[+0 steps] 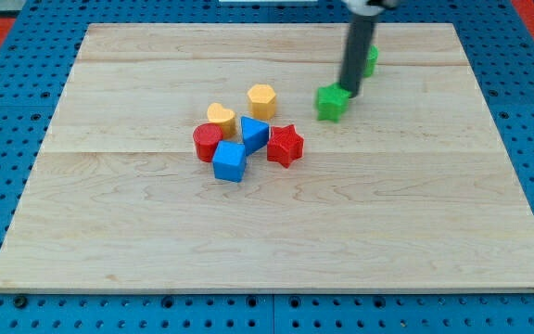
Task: Push the green star into the group of blocks
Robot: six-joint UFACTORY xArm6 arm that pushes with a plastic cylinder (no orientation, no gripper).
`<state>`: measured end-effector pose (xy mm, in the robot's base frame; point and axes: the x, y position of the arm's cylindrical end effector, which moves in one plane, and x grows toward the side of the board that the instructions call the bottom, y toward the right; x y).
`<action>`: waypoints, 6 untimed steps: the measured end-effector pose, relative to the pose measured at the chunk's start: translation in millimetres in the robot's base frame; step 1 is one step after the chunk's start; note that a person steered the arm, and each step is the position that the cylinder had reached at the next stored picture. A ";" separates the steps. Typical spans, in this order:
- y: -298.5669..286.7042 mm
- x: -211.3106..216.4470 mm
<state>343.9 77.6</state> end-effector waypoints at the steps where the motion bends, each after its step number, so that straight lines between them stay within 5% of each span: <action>1: -37.9 1.6; 2: 45.8 3.4; 3: -8.1 39.0; 4: -55.5 29.5; 5: -24.0 20.3; 6: 99.5 -0.4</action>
